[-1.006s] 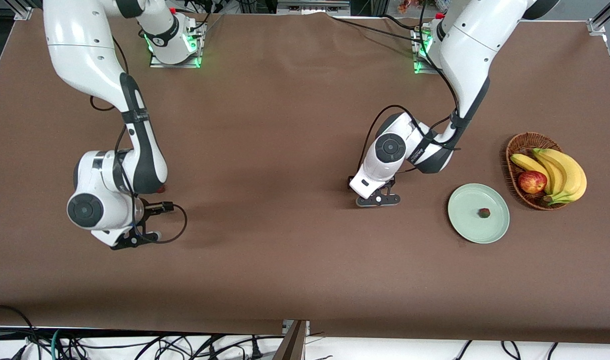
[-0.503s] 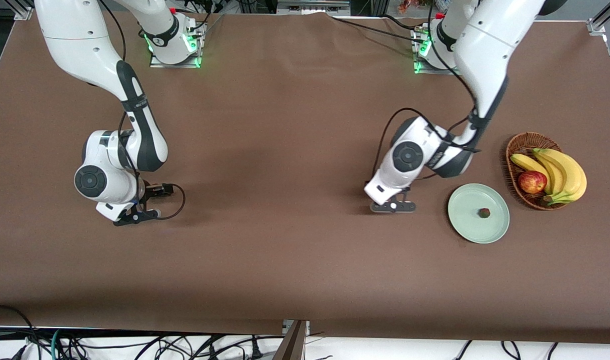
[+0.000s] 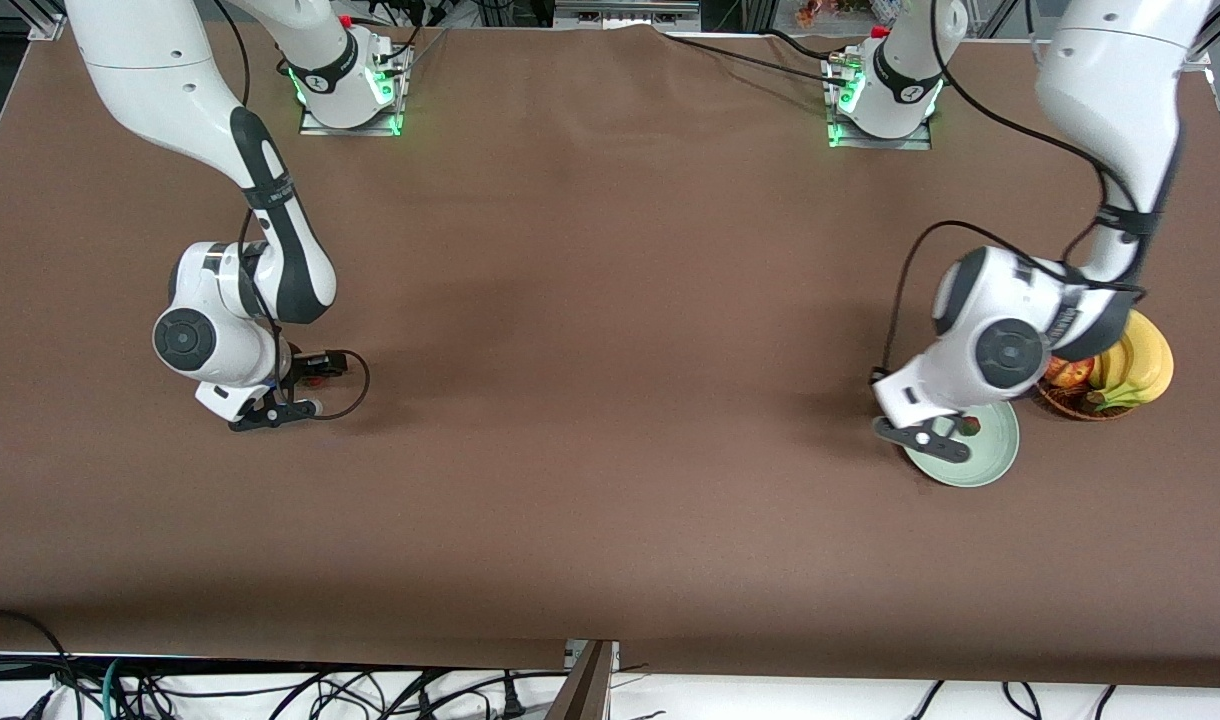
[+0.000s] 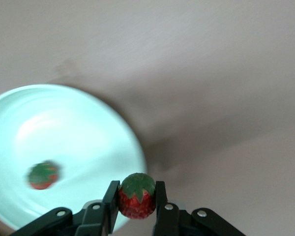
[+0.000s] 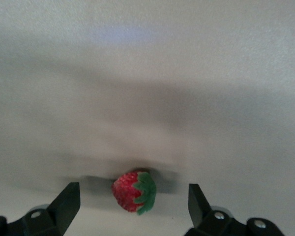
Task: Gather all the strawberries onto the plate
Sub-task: 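Place the strawberry on the plate with the left gripper while the right gripper lifts another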
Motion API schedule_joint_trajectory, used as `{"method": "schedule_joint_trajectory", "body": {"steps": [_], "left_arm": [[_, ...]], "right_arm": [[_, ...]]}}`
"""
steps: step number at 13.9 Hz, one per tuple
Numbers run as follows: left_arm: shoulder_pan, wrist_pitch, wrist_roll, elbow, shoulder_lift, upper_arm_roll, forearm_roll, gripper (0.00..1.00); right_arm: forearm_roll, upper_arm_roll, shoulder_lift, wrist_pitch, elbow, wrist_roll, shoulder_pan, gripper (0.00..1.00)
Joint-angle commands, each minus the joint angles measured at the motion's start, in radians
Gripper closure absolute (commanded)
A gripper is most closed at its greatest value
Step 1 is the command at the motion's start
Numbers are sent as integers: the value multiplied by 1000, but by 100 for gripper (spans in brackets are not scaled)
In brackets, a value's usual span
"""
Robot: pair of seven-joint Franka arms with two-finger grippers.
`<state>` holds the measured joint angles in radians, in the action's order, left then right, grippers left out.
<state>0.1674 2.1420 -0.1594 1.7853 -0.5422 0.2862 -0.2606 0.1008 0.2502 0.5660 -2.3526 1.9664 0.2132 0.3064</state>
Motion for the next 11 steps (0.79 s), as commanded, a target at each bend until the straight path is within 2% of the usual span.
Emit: {"method": "schedule_joint_trajectory", "body": {"steps": [1,2,6,11], "left_arm": [[53,4,-138,-1,2,16,-8,77],[57,2,-141,-7,-5,16,-6,1],[52,1,-129,-9,-5,24,-3,0],[50,-4,-127,-14,-5,24,69,0]], "right_arm": [[10,-5,-40,-25,48,23,-3,27],[10,-5,-40,-25,49,23,-3,33],[11,-6,-40,-25,54,23,-3,60],[19,-17,-40,-25,31,11,0,77]]}}
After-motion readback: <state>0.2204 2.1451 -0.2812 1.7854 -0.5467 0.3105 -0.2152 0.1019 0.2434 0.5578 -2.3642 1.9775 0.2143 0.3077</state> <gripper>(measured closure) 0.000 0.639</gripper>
